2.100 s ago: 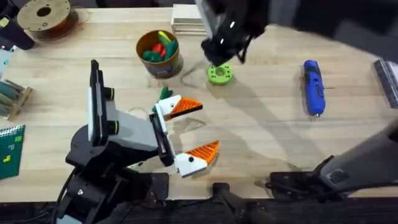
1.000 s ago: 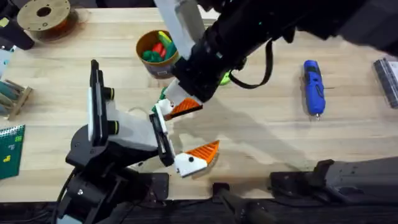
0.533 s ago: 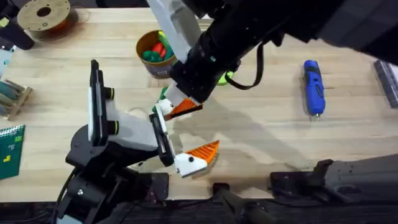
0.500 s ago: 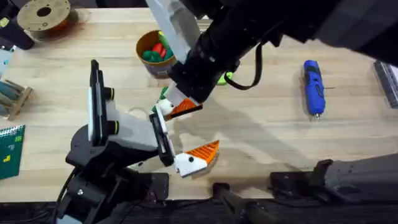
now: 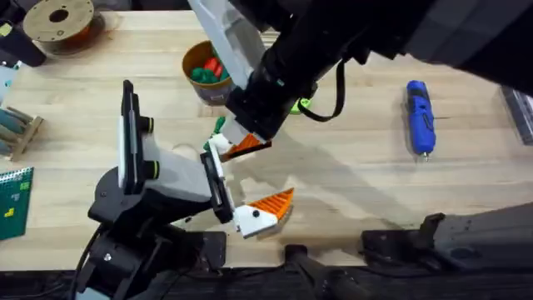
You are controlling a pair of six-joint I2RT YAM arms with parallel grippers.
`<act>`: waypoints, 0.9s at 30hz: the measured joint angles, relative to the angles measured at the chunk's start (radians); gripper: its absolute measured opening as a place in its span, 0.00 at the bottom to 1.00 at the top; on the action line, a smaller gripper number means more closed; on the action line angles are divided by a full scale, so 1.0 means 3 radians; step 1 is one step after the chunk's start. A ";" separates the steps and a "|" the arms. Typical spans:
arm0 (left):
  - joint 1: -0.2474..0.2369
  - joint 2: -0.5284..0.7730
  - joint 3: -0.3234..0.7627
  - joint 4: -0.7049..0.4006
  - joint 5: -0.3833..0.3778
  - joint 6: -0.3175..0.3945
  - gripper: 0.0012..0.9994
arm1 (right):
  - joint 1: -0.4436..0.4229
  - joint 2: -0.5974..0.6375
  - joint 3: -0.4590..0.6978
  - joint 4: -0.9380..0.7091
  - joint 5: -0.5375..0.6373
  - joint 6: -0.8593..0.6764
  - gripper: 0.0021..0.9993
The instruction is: Pick up the gripper from the table and insert it into the empty holder that is missing its gripper. Then pick up a screw, insert it into the mounting hole, and use the screwdriver to tighten it. Finally, clean up the table by picking up the vegetable and placing it into the bucket.
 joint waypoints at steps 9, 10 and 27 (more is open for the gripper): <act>0.0000 0.0000 0.0000 0.0001 0.0000 0.0025 0.99 | 0.0004 0.0015 -0.0005 -0.0056 -0.0058 -0.0060 0.01; 0.0000 -0.0001 0.0000 0.0001 0.0000 0.0026 0.99 | 0.0004 0.0015 -0.0005 -0.0056 -0.0061 -0.0061 0.01; 0.0004 0.0022 0.0000 -0.0006 -0.0002 -0.0031 0.99 | 0.0000 0.0140 -0.0005 0.0005 -0.0103 -0.0062 0.01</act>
